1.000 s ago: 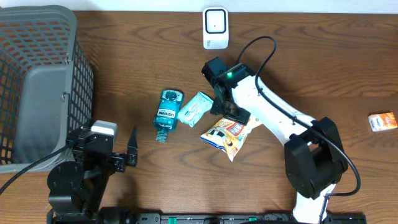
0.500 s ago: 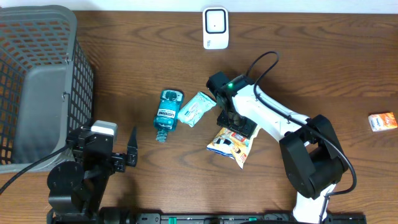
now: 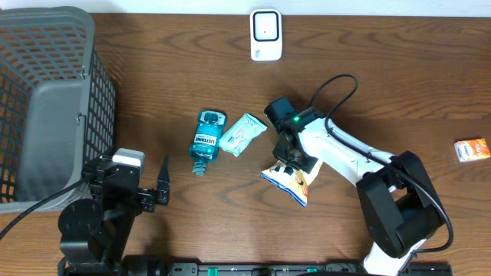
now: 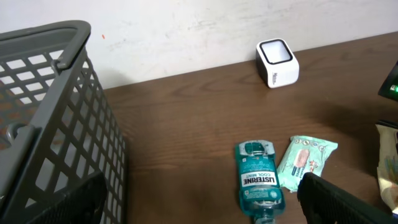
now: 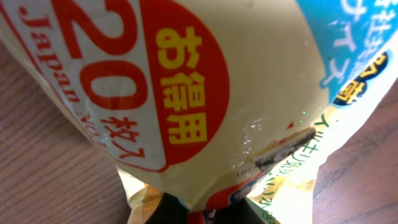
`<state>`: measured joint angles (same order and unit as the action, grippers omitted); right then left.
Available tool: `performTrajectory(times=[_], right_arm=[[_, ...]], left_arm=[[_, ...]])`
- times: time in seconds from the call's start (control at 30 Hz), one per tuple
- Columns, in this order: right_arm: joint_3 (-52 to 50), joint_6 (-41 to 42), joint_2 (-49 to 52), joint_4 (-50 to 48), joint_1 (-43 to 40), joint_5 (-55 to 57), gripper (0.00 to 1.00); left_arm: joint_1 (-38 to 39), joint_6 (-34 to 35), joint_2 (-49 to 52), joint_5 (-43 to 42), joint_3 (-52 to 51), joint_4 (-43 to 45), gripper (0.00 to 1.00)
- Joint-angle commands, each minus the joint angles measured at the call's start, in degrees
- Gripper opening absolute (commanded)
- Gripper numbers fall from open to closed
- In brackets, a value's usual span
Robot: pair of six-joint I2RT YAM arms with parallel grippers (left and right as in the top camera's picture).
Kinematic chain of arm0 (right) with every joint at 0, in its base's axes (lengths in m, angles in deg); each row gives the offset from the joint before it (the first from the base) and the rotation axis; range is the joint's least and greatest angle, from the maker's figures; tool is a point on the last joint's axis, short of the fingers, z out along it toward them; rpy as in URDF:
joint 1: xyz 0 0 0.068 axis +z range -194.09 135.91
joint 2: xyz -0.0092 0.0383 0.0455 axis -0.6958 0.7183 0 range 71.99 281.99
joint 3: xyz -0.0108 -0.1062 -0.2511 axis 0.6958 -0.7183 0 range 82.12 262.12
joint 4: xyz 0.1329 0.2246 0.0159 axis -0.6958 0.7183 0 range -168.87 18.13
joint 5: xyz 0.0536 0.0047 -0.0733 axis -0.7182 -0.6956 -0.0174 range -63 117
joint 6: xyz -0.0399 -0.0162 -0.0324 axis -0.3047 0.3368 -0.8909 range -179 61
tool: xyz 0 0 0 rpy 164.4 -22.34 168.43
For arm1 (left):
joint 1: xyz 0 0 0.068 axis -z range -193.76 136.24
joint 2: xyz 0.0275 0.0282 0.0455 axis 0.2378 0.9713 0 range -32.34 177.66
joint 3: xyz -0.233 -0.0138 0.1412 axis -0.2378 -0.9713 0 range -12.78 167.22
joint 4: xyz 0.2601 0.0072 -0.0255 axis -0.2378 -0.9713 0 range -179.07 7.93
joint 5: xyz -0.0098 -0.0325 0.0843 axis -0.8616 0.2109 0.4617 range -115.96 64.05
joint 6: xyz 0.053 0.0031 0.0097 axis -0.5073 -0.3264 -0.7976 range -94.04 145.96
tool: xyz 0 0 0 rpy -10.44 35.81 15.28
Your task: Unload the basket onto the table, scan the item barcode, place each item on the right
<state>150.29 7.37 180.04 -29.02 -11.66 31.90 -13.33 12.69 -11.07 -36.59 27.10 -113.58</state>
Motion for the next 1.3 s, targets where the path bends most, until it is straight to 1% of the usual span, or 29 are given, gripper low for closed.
performTrajectory(times=[0.0,0.23,0.43,0.57,0.67,0.77,0.83,0.93,0.97,1.03,1.1,1.13,1.27], right_arm=[[-3.26,-1.75,4.74,-1.01,-0.72,-0.74,0.01],[1.33,-11.85,2.36,-1.25,-1.11,-4.09,0.01],[2.38,-24.35,-6.73,-5.95,-3.02,-13.7,0.01],[2.38,-33.59,-13.97,-10.01,-5.77,-25.75,0.01],[2.36,-40.85,-16.74,-13.92,-7.76,-38.05,0.01],[2.34,-41.46,-16.96,-16.94,-9.79,-47.91,0.01],[1.92,-44.15,-16.61,-19.87,-10.86,-54.86,0.01],[1.11,-51.95,-15.93,-25.09,-11.52,-65.96,0.01],[0.92,-56.02,-15.54,-26.4,-11.5,-68.5,0.01],[0.92,-60.08,-15.04,-27.1,-11.5,-71.38,0.01],[0.92,-67.82,-14.69,-27.65,-11.5,-77.11,0.01],[0.92,-73.57,-14.64,-29.24,-11.5,-83.41,0.01],[0.92,-80.91,-14.64,-35.63,-11.43,-94.44,0.01]], left_arm=[[0.02,0.52,-0.04,-0.74,0.31,0.22,0.98],[0.02,0.52,-0.04,-0.74,0.31,0.22,0.98],[0.02,0.52,-0.04,-0.74,0.31,0.22,0.98],[0.02,0.52,-0.04,-0.74,0.31,0.22,0.98],[0.02,0.52,-0.04,-0.74,0.31,0.22,0.98],[0.02,0.52,-0.04,-0.74,0.31,0.22,0.98],[0.02,0.52,-0.04,-0.74,0.31,0.22,0.98],[0.02,0.52,-0.04,-0.74,0.31,0.22,0.98],[0.02,0.52,-0.04,-0.74,0.31,0.22,0.98],[0.02,0.52,-0.04,-0.74,0.31,0.22,0.98],[0.02,0.52,-0.04,-0.74,0.31,0.22,0.98],[0.02,0.52,-0.04,-0.74,0.31,0.22,0.98],[0.02,0.52,-0.04,-0.74,0.31,0.22,0.98]])
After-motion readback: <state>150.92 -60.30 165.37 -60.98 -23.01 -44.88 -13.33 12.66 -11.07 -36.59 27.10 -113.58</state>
